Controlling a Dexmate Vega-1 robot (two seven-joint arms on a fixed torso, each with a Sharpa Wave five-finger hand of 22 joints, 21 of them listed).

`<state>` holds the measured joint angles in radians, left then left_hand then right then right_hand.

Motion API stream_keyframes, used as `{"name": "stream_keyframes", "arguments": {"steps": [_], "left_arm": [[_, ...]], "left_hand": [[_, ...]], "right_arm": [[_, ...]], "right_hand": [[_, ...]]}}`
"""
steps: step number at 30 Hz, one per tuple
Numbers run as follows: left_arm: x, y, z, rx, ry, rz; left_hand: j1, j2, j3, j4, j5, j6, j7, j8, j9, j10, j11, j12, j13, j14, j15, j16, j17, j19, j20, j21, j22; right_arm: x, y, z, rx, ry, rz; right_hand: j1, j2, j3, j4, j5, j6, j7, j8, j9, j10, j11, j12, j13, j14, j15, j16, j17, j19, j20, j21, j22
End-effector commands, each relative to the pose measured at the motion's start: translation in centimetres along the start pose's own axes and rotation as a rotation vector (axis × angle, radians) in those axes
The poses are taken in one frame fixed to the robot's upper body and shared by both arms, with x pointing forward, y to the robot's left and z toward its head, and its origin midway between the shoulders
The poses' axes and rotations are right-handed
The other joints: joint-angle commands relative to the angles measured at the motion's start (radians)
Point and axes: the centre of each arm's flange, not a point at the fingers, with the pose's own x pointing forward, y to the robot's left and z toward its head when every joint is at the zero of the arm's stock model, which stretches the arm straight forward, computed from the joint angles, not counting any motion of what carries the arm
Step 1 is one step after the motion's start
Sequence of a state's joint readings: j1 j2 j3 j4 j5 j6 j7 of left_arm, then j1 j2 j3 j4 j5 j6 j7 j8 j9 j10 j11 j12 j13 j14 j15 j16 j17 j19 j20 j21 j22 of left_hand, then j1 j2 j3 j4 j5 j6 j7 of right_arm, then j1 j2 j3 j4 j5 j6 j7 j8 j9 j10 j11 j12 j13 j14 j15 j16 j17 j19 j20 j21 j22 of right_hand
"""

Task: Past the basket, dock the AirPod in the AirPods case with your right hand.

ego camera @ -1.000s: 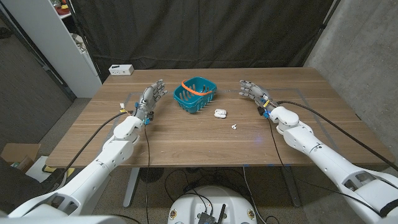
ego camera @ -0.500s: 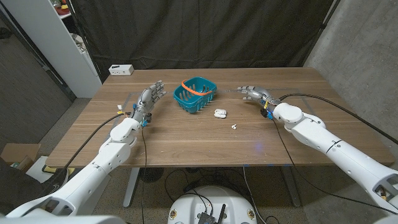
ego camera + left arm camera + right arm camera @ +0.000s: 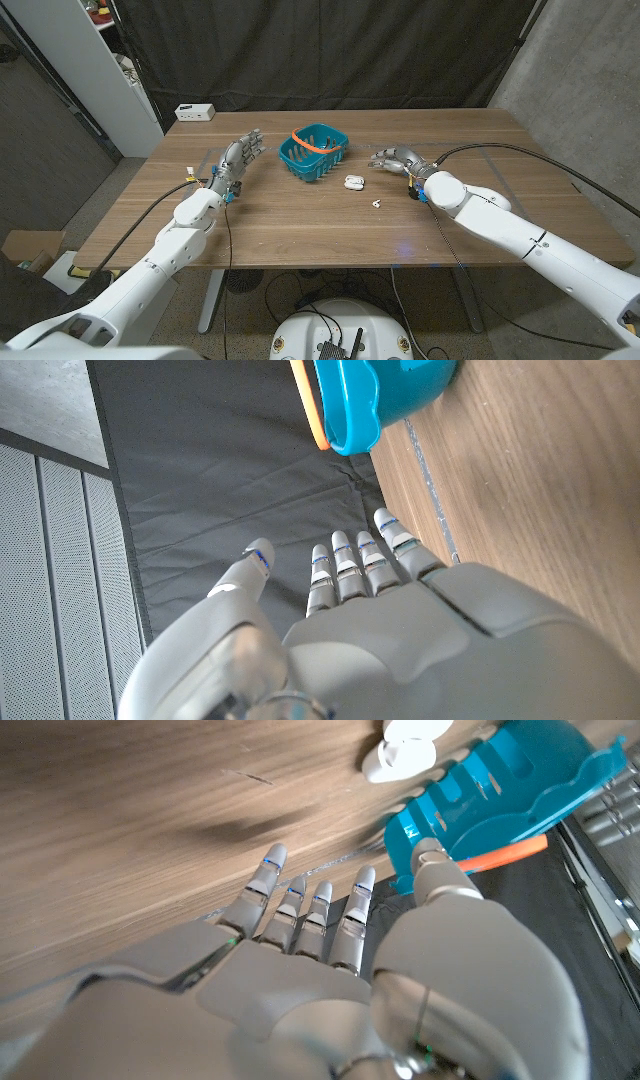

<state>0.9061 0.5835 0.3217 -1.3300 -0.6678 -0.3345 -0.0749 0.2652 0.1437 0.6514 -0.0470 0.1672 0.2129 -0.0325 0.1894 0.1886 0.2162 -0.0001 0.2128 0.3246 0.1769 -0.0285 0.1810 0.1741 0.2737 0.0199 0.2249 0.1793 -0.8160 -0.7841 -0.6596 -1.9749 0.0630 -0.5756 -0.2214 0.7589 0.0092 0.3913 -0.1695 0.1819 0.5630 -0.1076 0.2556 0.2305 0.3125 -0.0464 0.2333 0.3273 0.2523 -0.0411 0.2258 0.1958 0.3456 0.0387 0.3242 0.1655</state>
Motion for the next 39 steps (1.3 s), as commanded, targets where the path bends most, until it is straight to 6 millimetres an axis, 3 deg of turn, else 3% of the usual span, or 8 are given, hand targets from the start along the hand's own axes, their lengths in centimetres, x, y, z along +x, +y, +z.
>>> {"name": "stream_keyframes", "arguments": {"steps": [1, 8, 14, 24, 28, 39], "left_arm": [[0.8, 0.5, 0.1, 0.024, 0.000, -0.018], [1.2, 0.9, 0.0, 0.028, -0.002, -0.020], [1.4, 1.5, -0.1, 0.026, -0.011, -0.033], [2.1, 2.0, -0.4, 0.025, -0.027, -0.044], [2.9, 1.6, -0.5, 0.027, -0.042, -0.055], [3.3, 1.4, 0.2, 0.045, -0.049, -0.062]], "left_hand": [[0.003, -0.008, -0.001, -0.006, 0.005, 0.008, -0.003, 0.010, 0.005, 0.001, -0.002, 0.006, 0.002, 0.009, 0.002, 0.002, 0.002, -0.005, 0.002, -0.005, 0.005], [0.004, -0.007, 0.000, -0.008, 0.005, 0.009, -0.005, 0.010, 0.005, 0.000, 0.000, 0.007, 0.001, 0.007, 0.003, 0.001, 0.001, -0.006, 0.003, -0.006, 0.005], [0.006, -0.007, 0.001, -0.011, 0.006, 0.010, -0.005, 0.010, 0.005, 0.000, -0.001, 0.007, 0.000, 0.005, 0.003, 0.000, 0.001, -0.006, 0.004, -0.006, 0.005], [0.007, -0.007, 0.001, -0.014, 0.006, 0.014, -0.006, 0.011, 0.006, 0.000, -0.001, 0.008, -0.001, 0.005, 0.004, 0.000, 0.001, -0.009, 0.004, -0.008, 0.005], [0.007, -0.007, 0.002, -0.015, 0.006, 0.014, -0.006, 0.011, 0.006, 0.000, 0.000, 0.008, -0.001, 0.004, 0.005, 0.000, 0.001, -0.011, 0.006, -0.009, 0.005], [0.008, -0.005, 0.002, -0.016, 0.007, 0.017, -0.006, 0.011, 0.006, 0.001, 0.001, 0.009, -0.003, 0.003, 0.003, 0.000, 0.001, -0.012, 0.007, -0.010, 0.005]], "right_arm": [[-3.5, 2.9, 2.5, -0.183, 0.133, -0.110], [-5.0, 3.5, 3.3, -0.185, 0.172, -0.153], [-6.2, 4.4, 3.7, -0.195, 0.184, -0.149], [-7.6, 6.1, 3.1, -0.180, 0.243, -0.121], [-8.2, 6.7, 2.5, -0.161, 0.277, -0.125], [-9.1, 8.7, 1.9, -0.104, 0.330, -0.148]], "right_hand": [[0.027, -0.001, 0.004, -0.011, 0.007, 0.008, 0.009, 0.005, 0.004, 0.002, 0.004, 0.001, 0.002, 0.008, -0.080, 0.001, 0.002, 0.006, 0.003, -0.012, 0.004], [0.073, -0.021, 0.006, -0.011, 0.010, 0.035, 0.038, 0.017, 0.014, -0.014, 0.012, -0.006, 0.005, -0.003, -0.078, -0.005, 0.003, -0.002, 0.005, -0.034, 0.004], [0.087, -0.050, -0.008, -0.004, 0.011, 0.053, 0.038, 0.042, 0.033, -0.055, 0.020, -0.023, 0.007, -0.043, -0.075, -0.014, 0.011, -0.017, -0.002, -0.057, 0.005], [0.070, -0.084, -0.035, 0.010, 0.012, 0.068, 0.030, 0.076, 0.059, -0.087, 0.013, -0.032, 0.011, -0.099, -0.060, -0.022, 0.025, -0.051, -0.001, -0.086, 0.007], [0.052, -0.099, -0.049, 0.017, 0.013, 0.062, 0.031, 0.085, 0.069, -0.095, 0.024, -0.033, 0.012, -0.109, -0.053, -0.020, 0.030, -0.051, 0.005, -0.092, 0.008], [0.055, -0.091, -0.050, 0.019, 0.019, 0.085, 0.017, 0.113, 0.087, -0.086, 0.021, -0.027, 0.014, -0.112, -0.052, -0.011, 0.039, -0.051, 0.009, -0.100, 0.009]]}}
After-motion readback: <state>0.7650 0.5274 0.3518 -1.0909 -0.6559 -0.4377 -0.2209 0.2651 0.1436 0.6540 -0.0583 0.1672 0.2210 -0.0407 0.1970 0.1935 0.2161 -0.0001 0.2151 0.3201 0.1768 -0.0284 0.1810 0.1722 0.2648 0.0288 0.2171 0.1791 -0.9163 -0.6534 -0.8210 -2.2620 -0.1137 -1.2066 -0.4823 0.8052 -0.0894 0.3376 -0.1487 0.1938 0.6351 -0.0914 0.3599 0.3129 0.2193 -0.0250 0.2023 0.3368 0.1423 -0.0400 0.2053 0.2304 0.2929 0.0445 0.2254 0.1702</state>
